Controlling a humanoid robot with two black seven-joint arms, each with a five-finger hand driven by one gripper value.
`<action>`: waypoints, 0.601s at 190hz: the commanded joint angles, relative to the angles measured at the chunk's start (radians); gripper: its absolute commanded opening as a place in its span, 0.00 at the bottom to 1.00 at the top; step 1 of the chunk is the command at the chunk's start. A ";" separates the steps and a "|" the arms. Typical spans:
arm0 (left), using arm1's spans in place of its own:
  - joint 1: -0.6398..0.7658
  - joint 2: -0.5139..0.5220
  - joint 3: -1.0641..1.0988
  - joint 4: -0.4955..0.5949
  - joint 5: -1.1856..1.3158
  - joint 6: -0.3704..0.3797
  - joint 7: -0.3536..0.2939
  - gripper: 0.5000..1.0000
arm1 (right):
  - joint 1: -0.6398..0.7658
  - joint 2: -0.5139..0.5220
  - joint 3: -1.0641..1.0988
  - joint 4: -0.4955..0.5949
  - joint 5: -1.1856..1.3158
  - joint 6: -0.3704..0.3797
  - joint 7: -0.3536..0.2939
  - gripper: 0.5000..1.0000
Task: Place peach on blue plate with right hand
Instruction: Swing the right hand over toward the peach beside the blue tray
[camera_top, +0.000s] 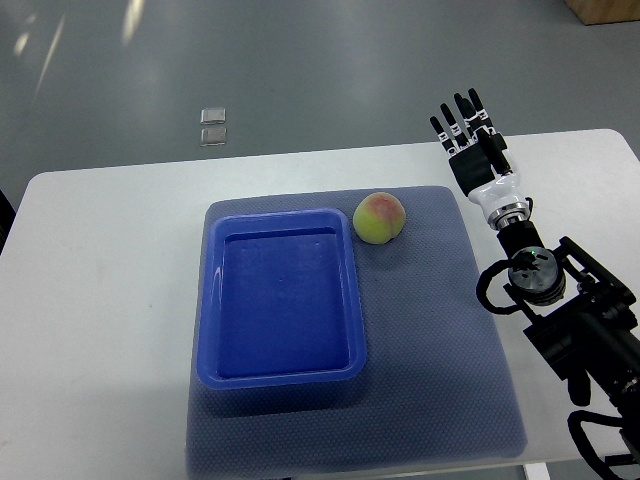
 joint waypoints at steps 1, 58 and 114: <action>0.000 0.000 0.000 0.000 0.000 -0.003 0.000 1.00 | 0.000 0.000 0.000 0.000 0.000 -0.002 0.000 0.87; 0.000 0.000 -0.001 0.002 -0.009 0.003 -0.002 1.00 | 0.019 -0.021 -0.038 0.001 -0.032 -0.002 -0.009 0.87; 0.000 0.000 0.000 0.000 -0.005 -0.006 -0.002 1.00 | 0.336 -0.268 -0.598 0.029 -0.730 -0.003 -0.095 0.87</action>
